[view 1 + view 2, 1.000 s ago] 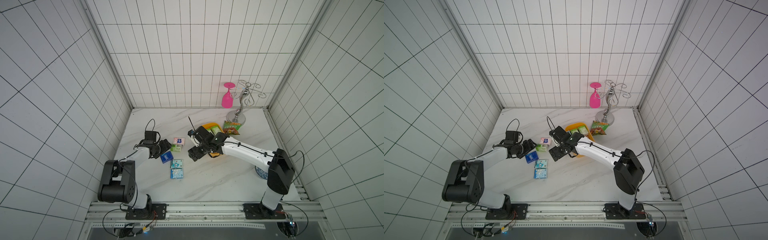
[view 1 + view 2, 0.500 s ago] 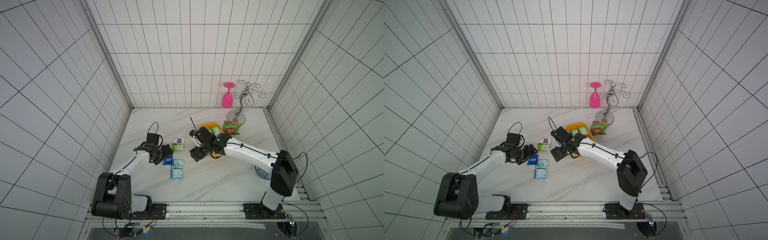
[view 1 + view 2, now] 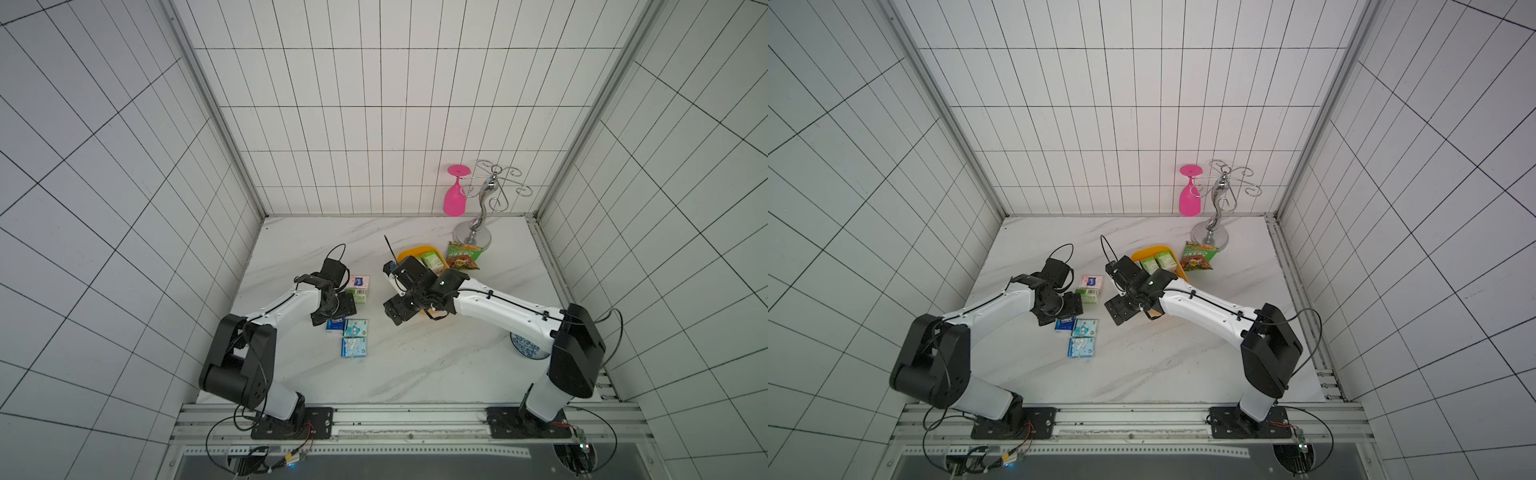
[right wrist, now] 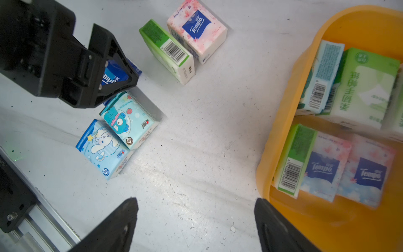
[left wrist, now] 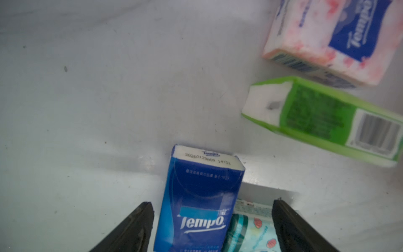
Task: Put the pocket tissues into the storage box
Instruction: Pick up the pocket tissues from the center of the board.
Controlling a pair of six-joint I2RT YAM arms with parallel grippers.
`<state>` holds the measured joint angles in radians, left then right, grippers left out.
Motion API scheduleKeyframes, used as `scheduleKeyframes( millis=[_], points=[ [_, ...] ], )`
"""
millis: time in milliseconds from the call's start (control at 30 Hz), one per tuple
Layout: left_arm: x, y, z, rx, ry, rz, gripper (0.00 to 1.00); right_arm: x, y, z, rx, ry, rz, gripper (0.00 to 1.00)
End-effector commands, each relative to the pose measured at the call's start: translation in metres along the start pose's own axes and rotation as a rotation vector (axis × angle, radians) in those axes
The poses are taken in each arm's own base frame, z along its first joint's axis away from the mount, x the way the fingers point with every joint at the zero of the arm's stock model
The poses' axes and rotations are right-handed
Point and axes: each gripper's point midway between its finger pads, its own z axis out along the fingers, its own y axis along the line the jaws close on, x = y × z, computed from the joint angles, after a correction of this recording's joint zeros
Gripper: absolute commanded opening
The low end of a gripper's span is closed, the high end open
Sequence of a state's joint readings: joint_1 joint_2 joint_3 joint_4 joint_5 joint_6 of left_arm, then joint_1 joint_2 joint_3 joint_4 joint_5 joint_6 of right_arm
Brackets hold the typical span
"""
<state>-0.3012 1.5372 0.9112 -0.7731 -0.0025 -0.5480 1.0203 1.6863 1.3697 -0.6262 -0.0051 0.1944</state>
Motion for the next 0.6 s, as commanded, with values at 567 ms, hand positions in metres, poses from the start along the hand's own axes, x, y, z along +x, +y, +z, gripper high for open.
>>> scheduleKeyframes(
  millis=[567],
  points=[
    [-0.005,0.011,0.013,-0.116,0.038,0.06,0.48,0.005,-0.038,-0.014,0.055,-0.004,0.076,0.88]
  ],
)
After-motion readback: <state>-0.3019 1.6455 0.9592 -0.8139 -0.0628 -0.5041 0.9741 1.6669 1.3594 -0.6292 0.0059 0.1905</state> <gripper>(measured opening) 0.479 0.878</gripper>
